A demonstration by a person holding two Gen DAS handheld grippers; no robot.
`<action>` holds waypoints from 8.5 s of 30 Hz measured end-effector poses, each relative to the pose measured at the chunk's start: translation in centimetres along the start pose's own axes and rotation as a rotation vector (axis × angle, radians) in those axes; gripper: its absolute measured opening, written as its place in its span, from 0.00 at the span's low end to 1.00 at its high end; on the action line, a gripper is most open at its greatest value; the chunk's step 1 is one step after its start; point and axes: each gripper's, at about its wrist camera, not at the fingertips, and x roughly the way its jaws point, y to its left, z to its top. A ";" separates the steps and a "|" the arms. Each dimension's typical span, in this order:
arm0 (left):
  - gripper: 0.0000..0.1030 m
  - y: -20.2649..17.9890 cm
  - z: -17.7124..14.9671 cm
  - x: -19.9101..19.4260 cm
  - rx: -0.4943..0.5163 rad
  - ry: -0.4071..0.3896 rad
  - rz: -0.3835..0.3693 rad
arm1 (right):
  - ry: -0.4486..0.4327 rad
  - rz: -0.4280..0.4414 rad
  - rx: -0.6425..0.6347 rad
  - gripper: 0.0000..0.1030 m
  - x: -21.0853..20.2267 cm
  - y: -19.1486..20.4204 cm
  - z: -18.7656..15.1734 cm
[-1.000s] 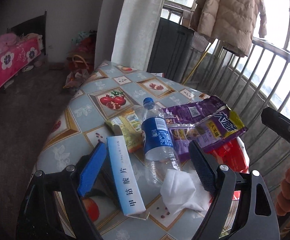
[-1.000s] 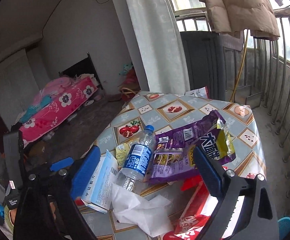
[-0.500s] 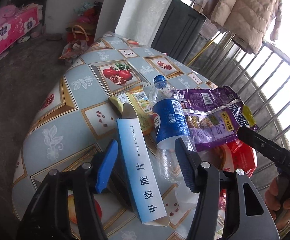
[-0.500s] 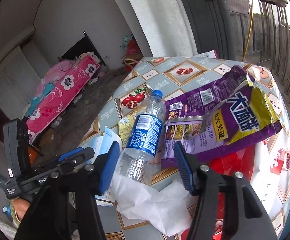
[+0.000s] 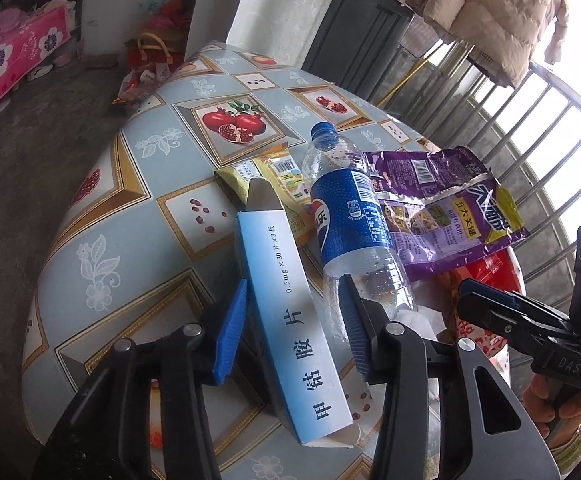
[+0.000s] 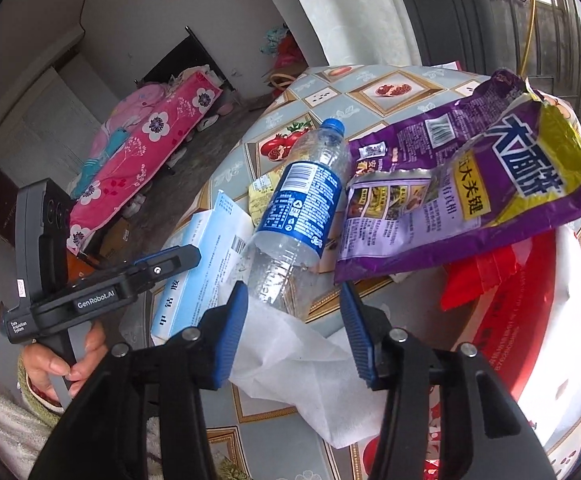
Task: Collect trash
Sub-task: 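Grasp the white medicine box with the left tool while the right tool grasps the tissue, then lift the medicine box and white tissue off the table, then carry the medicine box and tissue toward the blue wastebasket, then open both tools over the blue wastebasket to drop box and tissue, then move both open tools back to the table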
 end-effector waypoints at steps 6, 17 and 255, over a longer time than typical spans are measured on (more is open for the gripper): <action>0.30 0.2 -0.3 -0.3 0.009 0.017 0.023 | -0.010 0.016 -0.002 0.45 -0.5 0.2 -0.1; 0.29 -0.9 -3.3 -2.1 0.041 0.085 -0.002 | 0.043 0.036 -0.053 0.45 -0.6 0.7 -1.6; 0.54 -38.5 -5.2 2.1 0.669 -0.026 -0.465 | -0.465 -0.472 0.602 0.58 -35.1 -24.3 -12.7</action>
